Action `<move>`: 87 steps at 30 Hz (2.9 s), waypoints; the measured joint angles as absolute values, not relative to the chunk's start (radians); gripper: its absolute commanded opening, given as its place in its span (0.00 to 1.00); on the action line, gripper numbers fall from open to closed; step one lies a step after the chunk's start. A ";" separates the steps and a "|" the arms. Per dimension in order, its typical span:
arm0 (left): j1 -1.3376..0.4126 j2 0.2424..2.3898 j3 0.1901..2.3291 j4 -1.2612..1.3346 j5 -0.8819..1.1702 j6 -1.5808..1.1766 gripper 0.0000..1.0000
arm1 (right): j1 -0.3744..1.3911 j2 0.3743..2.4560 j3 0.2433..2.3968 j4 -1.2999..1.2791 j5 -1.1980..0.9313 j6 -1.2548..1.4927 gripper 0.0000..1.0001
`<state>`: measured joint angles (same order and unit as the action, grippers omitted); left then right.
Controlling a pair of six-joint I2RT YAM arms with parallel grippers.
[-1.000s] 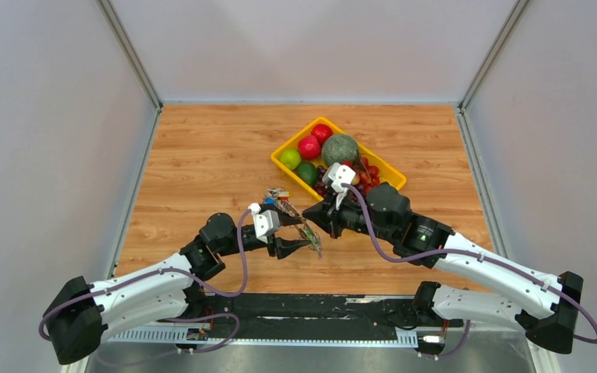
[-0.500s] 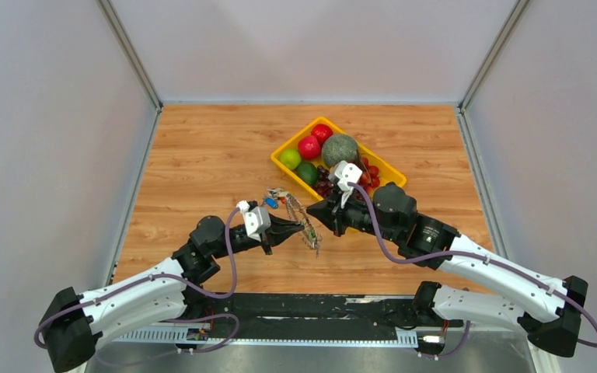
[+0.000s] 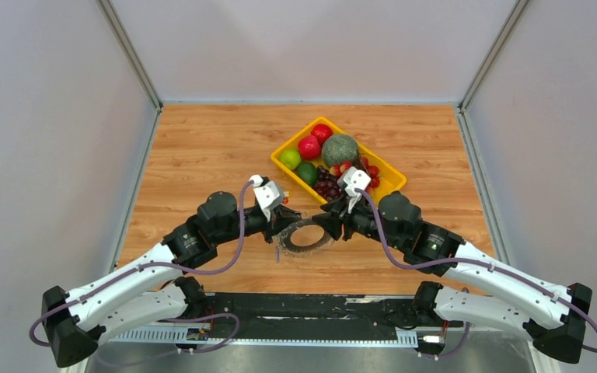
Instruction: Remove the keys from the keyring
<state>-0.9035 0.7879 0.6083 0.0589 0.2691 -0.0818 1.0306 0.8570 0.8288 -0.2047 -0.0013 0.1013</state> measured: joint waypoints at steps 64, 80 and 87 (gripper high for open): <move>-1.001 0.693 0.727 -0.309 0.236 0.714 0.00 | 1.029 0.859 0.541 0.321 -0.294 -0.036 0.39; -1.001 0.661 0.710 -0.302 0.307 0.732 0.00 | 1.029 0.939 0.545 0.371 -0.440 -0.055 0.24; -1.001 0.661 0.710 -0.294 0.309 0.735 0.00 | 1.029 0.945 0.545 0.408 -0.497 -0.049 0.00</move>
<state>-1.0012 0.6605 0.7097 -0.2939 0.3092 0.7353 1.0286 0.9455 0.5446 0.4084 -0.4969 -0.0490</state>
